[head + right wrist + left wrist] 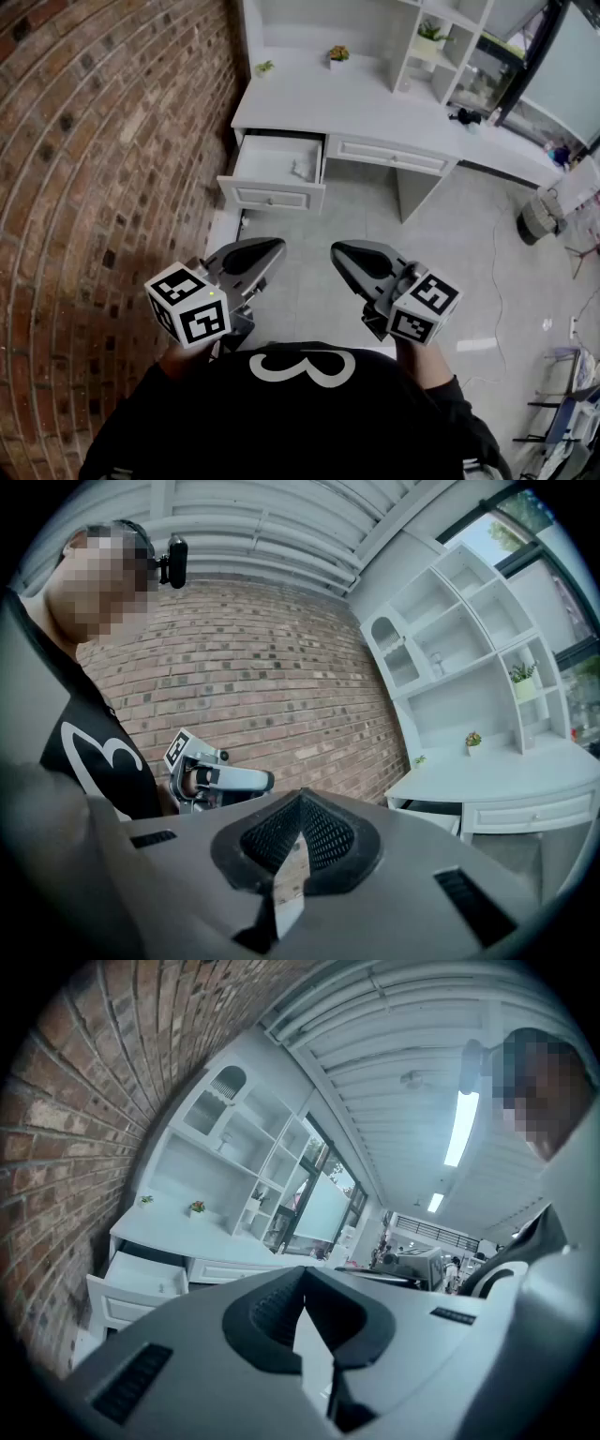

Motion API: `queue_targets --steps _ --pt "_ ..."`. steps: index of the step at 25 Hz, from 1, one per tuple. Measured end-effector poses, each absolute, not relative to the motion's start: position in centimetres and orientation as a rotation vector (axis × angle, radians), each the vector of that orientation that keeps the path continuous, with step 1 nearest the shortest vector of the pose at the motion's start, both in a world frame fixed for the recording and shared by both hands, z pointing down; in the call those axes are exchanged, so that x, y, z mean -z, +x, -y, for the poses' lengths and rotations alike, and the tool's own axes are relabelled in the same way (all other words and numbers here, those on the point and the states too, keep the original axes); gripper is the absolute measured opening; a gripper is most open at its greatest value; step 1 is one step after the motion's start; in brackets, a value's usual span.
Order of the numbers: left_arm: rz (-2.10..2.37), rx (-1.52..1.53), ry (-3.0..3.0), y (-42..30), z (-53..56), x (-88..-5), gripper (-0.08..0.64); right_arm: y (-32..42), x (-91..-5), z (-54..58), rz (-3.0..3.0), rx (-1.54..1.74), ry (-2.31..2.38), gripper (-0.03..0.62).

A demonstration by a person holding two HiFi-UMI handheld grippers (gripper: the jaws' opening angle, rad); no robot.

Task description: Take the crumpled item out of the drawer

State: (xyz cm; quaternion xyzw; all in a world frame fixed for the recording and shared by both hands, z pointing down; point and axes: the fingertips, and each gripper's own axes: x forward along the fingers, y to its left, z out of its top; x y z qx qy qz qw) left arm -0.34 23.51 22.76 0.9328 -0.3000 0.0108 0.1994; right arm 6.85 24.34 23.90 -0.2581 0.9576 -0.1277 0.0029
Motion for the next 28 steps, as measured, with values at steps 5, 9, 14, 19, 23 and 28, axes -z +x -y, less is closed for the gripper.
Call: queue_targets --steps 5,9,14,19,23,28 --pt "0.841 -0.038 2.606 0.9 -23.5 -22.7 0.003 7.8 -23.6 -24.5 -3.005 0.381 -0.794 0.009" --pt "0.839 -0.049 2.609 1.9 -23.5 -22.6 0.003 8.8 -23.4 -24.3 -2.969 0.422 -0.794 0.009" --pt "0.856 -0.059 2.619 2.8 -23.4 -22.6 0.003 9.7 -23.1 -24.2 -2.979 0.343 -0.804 0.012" --pt "0.872 -0.061 2.626 3.5 -23.7 -23.1 0.003 10.9 -23.3 -24.1 -2.95 0.349 -0.816 0.012" --pt "0.89 -0.061 2.633 4.0 -23.8 -23.2 0.003 11.7 -22.7 -24.4 -2.94 0.292 -0.808 0.039" --pt "0.888 -0.053 2.647 4.6 -23.9 -23.2 0.003 12.1 -21.9 -24.9 -2.907 0.254 -0.772 0.175"
